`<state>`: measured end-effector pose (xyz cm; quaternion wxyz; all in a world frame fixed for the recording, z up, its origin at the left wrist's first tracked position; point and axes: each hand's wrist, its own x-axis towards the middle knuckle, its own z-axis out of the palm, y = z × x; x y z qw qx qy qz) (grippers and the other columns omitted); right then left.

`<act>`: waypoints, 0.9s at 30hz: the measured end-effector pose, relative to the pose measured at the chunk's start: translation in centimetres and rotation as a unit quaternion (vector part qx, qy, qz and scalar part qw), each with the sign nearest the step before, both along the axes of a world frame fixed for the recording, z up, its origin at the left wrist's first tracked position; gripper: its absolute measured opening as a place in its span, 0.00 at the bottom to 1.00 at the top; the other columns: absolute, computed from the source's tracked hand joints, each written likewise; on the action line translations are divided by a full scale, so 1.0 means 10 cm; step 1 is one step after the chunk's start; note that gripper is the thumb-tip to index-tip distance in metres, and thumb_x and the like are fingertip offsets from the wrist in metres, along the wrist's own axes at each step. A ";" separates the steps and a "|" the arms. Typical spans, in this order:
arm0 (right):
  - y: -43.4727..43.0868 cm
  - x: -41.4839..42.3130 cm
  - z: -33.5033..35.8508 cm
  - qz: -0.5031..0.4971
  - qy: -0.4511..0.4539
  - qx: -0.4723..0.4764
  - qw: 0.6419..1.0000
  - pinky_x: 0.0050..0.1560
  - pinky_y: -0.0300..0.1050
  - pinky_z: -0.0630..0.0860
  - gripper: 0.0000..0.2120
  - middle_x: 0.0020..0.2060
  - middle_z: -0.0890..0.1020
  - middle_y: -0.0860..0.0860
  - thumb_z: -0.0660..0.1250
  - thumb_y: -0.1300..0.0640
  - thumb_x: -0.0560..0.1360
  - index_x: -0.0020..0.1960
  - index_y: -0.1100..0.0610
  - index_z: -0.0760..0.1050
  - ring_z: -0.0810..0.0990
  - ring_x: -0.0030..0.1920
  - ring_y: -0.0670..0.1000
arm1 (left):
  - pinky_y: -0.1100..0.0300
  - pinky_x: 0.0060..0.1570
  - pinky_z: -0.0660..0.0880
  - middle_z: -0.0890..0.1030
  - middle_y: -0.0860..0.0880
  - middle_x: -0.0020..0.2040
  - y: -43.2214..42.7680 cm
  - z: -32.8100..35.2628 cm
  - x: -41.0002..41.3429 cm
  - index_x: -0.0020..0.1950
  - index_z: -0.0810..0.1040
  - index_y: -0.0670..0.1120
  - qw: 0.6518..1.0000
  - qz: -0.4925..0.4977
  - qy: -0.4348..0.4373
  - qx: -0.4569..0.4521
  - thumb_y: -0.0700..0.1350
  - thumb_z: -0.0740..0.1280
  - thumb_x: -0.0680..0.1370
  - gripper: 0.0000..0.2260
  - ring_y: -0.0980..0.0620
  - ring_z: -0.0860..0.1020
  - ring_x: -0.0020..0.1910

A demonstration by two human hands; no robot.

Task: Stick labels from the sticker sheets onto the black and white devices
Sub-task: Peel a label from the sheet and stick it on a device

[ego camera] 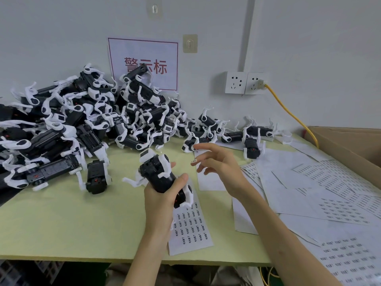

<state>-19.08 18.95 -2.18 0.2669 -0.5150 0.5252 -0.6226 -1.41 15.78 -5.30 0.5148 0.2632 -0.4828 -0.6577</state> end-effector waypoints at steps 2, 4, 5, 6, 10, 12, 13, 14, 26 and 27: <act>0.00 0.00 0.00 0.018 -0.001 0.002 1.000 0.40 0.43 0.76 0.21 0.42 0.86 0.57 0.61 0.73 0.77 0.62 0.56 0.81 0.81 0.38 0.54 | 0.66 0.40 0.78 0.86 0.50 0.49 0.00 0.03 0.00 0.57 0.85 0.50 0.999 -0.040 0.019 0.015 0.48 0.76 0.68 0.18 0.54 0.84 0.45; -0.01 0.00 -0.01 0.022 0.007 0.008 1.000 0.40 0.43 0.75 0.20 0.41 0.86 0.56 0.61 0.73 0.77 0.62 0.56 0.80 0.80 0.38 0.53 | 0.65 0.42 0.79 0.86 0.47 0.56 0.00 0.03 0.00 0.59 0.83 0.44 0.997 -0.070 0.033 0.022 0.47 0.75 0.70 0.19 0.52 0.84 0.49; -0.01 0.01 -0.01 0.021 0.013 0.008 1.000 0.39 0.42 0.75 0.19 0.41 0.86 0.56 0.62 0.72 0.78 0.62 0.56 0.80 0.80 0.38 0.53 | 0.65 0.43 0.79 0.86 0.46 0.58 -0.01 0.02 0.00 0.59 0.82 0.43 0.996 -0.077 0.040 0.022 0.46 0.74 0.70 0.18 0.51 0.84 0.51; -0.01 0.01 -0.01 0.017 0.020 0.007 1.000 0.39 0.42 0.75 0.18 0.41 0.86 0.55 0.63 0.71 0.78 0.62 0.56 0.80 0.80 0.37 0.53 | 0.64 0.43 0.79 0.85 0.45 0.58 -0.02 0.02 0.00 0.58 0.82 0.42 0.995 -0.080 0.048 0.023 0.46 0.74 0.71 0.17 0.50 0.84 0.52; -0.02 0.03 -0.04 -0.008 0.062 0.002 0.998 0.38 0.39 0.75 0.15 0.40 0.87 0.52 0.68 0.69 0.78 0.60 0.54 0.81 0.80 0.35 0.50 | 0.64 0.41 0.79 0.82 0.42 0.50 -0.03 0.01 0.01 0.62 0.80 0.38 0.991 -0.111 0.076 0.028 0.45 0.73 0.72 0.20 0.48 0.81 0.47; -0.02 0.03 -0.04 -0.011 0.071 0.003 0.997 0.38 0.39 0.75 0.14 0.40 0.87 0.53 0.69 0.69 0.78 0.57 0.53 0.81 0.81 0.35 0.49 | 0.65 0.39 0.78 0.82 0.43 0.48 -0.04 0.02 0.00 0.61 0.79 0.36 0.989 -0.112 0.087 0.043 0.46 0.75 0.70 0.23 0.49 0.81 0.46; -0.02 0.03 -0.05 -0.010 0.074 0.003 0.997 0.38 0.39 0.75 0.14 0.41 0.87 0.54 0.69 0.69 0.78 0.56 0.52 0.82 0.81 0.35 0.49 | 0.66 0.38 0.78 0.83 0.44 0.48 -0.06 0.02 -0.01 0.60 0.79 0.36 0.988 -0.111 0.091 0.049 0.46 0.76 0.69 0.23 0.50 0.80 0.45; -0.02 0.03 -0.05 -0.010 0.076 0.003 0.997 0.38 0.37 0.75 0.14 0.40 0.87 0.54 0.69 0.69 0.77 0.55 0.53 0.82 0.81 0.35 0.49 | 0.66 0.38 0.77 0.83 0.45 0.48 -0.07 0.02 -0.01 0.59 0.80 0.36 0.988 -0.113 0.091 0.050 0.46 0.75 0.69 0.21 0.51 0.80 0.44; -0.06 0.06 -0.08 -0.054 0.149 -0.009 0.987 0.43 0.40 0.79 0.04 0.43 0.86 0.48 0.72 0.66 0.76 0.49 0.59 0.85 0.84 0.37 0.50 | 0.66 0.43 0.77 0.79 0.41 0.52 -0.06 0.01 0.01 0.61 0.81 0.38 0.990 -0.107 0.085 0.031 0.52 0.77 0.65 0.29 0.50 0.80 0.48; -0.05 0.07 -0.08 -0.056 0.151 -0.013 0.987 0.42 0.39 0.77 0.04 0.42 0.86 0.47 0.73 0.65 0.76 0.48 0.58 0.85 0.83 0.37 0.48 | 0.66 0.44 0.77 0.80 0.41 0.52 -0.06 0.01 0.01 0.62 0.81 0.38 0.991 -0.106 0.082 0.028 0.53 0.77 0.65 0.30 0.49 0.80 0.50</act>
